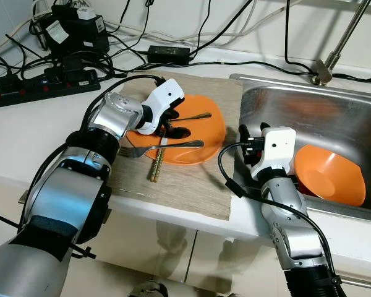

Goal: Kitchen organization

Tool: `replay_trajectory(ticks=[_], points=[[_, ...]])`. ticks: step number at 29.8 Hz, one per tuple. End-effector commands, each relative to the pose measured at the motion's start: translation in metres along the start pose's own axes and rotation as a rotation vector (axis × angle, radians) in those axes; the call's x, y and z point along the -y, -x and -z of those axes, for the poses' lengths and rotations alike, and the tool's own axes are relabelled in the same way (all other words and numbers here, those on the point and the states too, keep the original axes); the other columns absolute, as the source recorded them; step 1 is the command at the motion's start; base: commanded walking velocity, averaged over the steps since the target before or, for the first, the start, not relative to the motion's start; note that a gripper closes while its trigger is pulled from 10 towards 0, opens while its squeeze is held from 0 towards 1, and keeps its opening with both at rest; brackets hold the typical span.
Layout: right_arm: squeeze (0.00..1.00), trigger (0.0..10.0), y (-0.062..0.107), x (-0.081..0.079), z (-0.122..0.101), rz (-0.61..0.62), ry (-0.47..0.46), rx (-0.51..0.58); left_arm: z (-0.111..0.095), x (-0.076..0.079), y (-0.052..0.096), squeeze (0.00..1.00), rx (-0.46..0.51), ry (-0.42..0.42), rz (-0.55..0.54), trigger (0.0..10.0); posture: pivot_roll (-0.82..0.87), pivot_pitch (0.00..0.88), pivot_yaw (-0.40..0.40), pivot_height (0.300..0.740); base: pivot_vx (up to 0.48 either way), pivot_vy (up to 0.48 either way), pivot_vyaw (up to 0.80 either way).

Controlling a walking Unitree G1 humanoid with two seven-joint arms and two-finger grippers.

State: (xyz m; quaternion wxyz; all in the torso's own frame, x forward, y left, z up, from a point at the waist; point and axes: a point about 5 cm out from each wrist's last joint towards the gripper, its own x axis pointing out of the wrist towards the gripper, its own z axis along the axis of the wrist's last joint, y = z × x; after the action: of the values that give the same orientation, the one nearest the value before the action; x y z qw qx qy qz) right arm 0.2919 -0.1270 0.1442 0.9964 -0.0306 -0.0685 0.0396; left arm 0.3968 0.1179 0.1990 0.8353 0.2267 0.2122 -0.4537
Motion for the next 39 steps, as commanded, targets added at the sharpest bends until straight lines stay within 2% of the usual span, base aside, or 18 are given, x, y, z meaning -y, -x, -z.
replay_trajectory(ticks=[1,15,20,25,27,37,39], points=[[0.0,10.0,0.0,0.002,-0.006,0.008,-0.01,0.016,0.0,0.001,-0.001,0.0,-0.011,0.003,0.015,0.0,0.01,0.017,-0.004,0.74,0.0,0.0,0.0],[0.0,10.0,0.0,0.002,-0.006,0.006,-0.014,0.01,-0.005,0.001,0.0,0.0,0.041,-0.002,0.024,0.0,0.01,0.02,-0.009,0.74,0.0,0.0,0.0],[0.0,10.0,0.001,0.002,-0.005,0.006,-0.012,0.006,-0.025,-0.006,0.007,0.0,0.161,0.02,-0.022,0.0,0.01,0.016,-0.008,0.74,0.0,0.0,0.0],[0.0,10.0,0.002,0.003,-0.004,0.007,-0.01,0.003,-0.036,-0.012,0.015,0.0,0.216,0.03,-0.058,0.0,0.0,0.014,-0.01,0.74,0.0,0.0,0.0],[0.0,10.0,0.002,0.004,-0.003,0.005,-0.006,0.001,-0.042,-0.017,0.022,0.0,0.252,0.034,-0.081,0.0,0.01,0.011,-0.013,0.74,0.0,0.0,0.0],[0.0,10.0,0.002,0.004,-0.002,-0.008,0.004,-0.005,-0.042,-0.023,0.028,0.0,0.27,0.05,-0.128,0.0,0.01,0.003,-0.029,0.74,0.0,0.0,0.0],[0.0,10.0,0.002,0.004,-0.002,-0.01,0.006,-0.005,-0.039,-0.021,0.027,0.0,0.246,0.008,-0.125,0.0,0.01,0.004,-0.031,0.74,0.0,0.0,0.0]])
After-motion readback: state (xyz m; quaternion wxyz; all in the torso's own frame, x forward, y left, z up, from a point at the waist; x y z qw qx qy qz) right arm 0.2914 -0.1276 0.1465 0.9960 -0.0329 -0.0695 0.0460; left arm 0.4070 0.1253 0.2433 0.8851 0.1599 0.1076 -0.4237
